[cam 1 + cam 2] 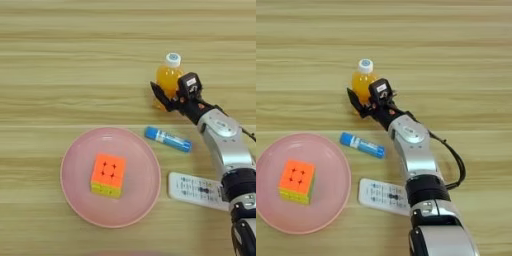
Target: Move the objects on the table
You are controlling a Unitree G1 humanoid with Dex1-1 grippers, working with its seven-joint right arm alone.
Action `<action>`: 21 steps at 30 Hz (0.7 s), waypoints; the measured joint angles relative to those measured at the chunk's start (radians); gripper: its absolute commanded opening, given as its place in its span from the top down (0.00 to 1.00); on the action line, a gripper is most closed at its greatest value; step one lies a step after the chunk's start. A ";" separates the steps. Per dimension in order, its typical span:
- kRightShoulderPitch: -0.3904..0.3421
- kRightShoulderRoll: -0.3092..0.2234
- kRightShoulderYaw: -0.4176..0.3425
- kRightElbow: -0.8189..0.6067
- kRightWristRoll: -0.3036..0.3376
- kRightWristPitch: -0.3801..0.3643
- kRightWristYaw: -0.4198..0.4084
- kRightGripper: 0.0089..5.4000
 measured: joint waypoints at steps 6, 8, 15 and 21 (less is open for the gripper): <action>-0.025 -0.003 0.002 0.043 -0.009 -0.020 -0.007 0.37; -0.030 -0.003 0.003 0.051 -0.012 -0.022 -0.008 0.37; -0.038 -0.003 0.006 0.061 -0.014 -0.023 -0.008 0.29; -0.039 -0.004 0.008 0.074 -0.017 -0.023 -0.008 0.18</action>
